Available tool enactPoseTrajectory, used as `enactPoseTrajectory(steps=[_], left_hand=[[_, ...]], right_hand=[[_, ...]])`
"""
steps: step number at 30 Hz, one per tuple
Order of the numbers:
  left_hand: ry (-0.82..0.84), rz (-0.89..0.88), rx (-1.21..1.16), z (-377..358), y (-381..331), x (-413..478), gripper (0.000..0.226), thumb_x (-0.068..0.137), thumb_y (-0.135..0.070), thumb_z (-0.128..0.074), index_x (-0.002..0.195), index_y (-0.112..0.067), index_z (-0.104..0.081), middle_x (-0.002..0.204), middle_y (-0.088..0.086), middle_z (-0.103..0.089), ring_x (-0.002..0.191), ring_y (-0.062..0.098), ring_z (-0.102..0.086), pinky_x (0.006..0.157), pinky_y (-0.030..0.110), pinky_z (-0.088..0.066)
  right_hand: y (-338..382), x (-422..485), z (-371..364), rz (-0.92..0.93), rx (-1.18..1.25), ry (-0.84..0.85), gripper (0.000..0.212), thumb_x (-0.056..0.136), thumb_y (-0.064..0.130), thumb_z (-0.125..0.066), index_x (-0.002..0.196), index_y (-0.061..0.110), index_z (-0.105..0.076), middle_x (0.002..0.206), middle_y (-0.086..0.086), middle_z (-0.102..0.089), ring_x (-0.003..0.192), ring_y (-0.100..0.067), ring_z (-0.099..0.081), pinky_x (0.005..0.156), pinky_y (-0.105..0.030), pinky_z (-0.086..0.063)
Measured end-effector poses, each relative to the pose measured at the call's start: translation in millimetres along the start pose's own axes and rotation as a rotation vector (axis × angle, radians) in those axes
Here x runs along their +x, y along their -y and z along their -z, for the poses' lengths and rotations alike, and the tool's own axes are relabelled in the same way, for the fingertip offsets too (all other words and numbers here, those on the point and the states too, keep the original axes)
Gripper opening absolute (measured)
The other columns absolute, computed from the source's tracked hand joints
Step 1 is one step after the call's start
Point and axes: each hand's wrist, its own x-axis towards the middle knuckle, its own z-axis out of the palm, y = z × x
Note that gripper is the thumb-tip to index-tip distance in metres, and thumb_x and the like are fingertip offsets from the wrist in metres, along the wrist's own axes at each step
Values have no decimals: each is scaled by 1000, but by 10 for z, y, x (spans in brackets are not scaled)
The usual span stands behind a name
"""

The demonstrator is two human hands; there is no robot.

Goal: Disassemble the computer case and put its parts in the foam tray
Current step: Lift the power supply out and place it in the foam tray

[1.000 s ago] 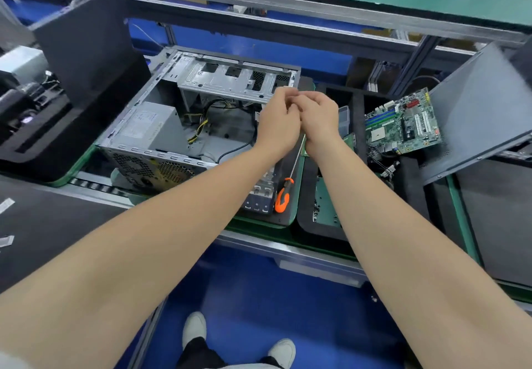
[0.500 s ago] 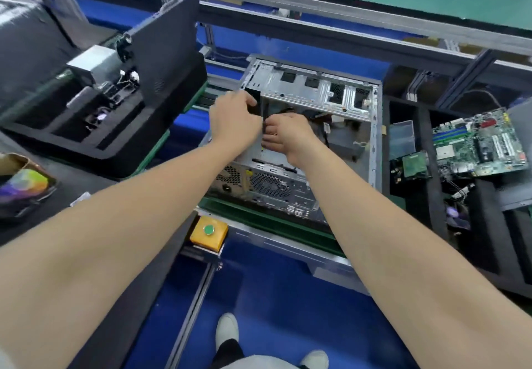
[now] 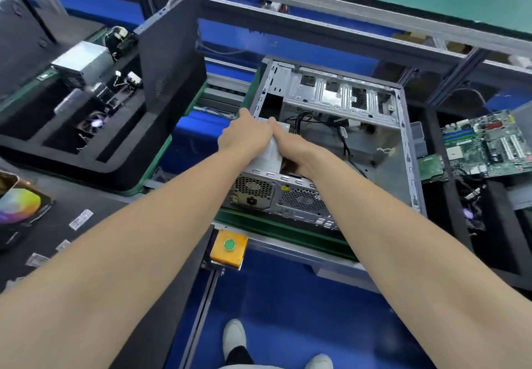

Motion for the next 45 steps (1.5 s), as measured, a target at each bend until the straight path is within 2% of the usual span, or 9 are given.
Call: enactPoseTrajectory(steps=[5,10,14,22,26,31,34,38,45], left_hand=[[-3,1,47,-39,20,43,65,93,-62,-40,142,-19,-38,135,13,-60,120,41,-56,78,41,-37],[-23,2,31,-41,2,37,68,91,-61,-42,146,-22,-35,137,12,-60,120,41,-57,77,42,-36],[-15,-1,3,-29,34,33,68,90,-61,-45,147,-25,-35,138,10,-59,119,40,-56,76,41,-37],[-23,-16,-6,-8,30,0,61,92,-59,-43,142,-25,-37,132,10,-61,115,39,-57,76,42,-39],[-45,-26,17,-10,-4,13,56,94,-55,-41,141,-24,-36,131,10,-61,113,38,-57,74,41,-36],[-43,-20,27,-16,9,-13,57,96,-58,-43,142,-26,-36,133,10,-61,117,40,-57,77,43,-36],[-52,-15,30,-9,-21,-9,57,96,-56,-42,144,-26,-35,134,10,-60,119,40,-56,77,43,-35],[-43,-15,43,0,-6,-31,57,97,-57,-41,145,-26,-33,135,11,-60,120,41,-56,78,43,-35],[-50,-7,50,-2,-23,-34,56,98,-55,-41,144,-26,-33,131,11,-62,117,40,-57,76,43,-35]], right_hand=[[-46,66,-9,50,-23,-21,113,86,93,-33,170,19,-13,178,0,-8,163,-21,-12,131,-50,-17],[-58,123,-8,69,-60,-51,108,90,90,-30,170,18,-17,177,-4,-14,161,-26,-20,129,-48,-23],[-79,131,3,117,-82,-78,102,96,84,-31,169,13,-21,175,-7,-20,159,-25,-25,119,-36,-26],[-78,138,3,127,-91,-92,97,97,83,-30,169,18,-24,176,-4,-19,160,-25,-23,124,-41,-25],[-61,147,6,113,-65,-93,101,96,85,-32,168,14,-24,174,-5,-26,157,-26,-31,126,-47,-31],[-74,133,9,138,-75,-82,98,98,83,-28,170,18,-15,178,-4,-7,163,-24,-13,126,-43,-22],[-57,151,4,131,-49,-93,99,98,82,-31,169,16,-18,177,-4,-12,161,-25,-21,127,-44,-26],[-81,159,8,143,-69,-76,97,98,83,-28,170,19,-18,177,-5,-10,162,-25,-15,126,-44,-22],[-68,161,8,141,-38,-73,98,97,83,-31,169,17,-22,175,-5,-21,159,-26,-27,127,-45,-29]])
